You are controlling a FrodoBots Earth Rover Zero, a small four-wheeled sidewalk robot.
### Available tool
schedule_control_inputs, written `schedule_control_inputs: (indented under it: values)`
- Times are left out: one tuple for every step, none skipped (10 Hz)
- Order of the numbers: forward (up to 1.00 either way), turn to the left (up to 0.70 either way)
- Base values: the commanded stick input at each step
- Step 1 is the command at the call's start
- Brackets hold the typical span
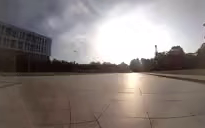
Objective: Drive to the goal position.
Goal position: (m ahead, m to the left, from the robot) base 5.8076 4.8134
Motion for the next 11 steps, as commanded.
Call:
schedule_control_inputs:
  values:
    - [0.7,0.16]
    - [0.7,0.06]
    - [0.7,0.0]
    - [0.7,0.0]
    - [0.7,0.0]
    - [0.7,0.0]
    - [0.7,0.0]
    - [0.7,0.0]
    - [0.7,0.0]
    - [0.7,0.0]
    - [0.7,0.0]
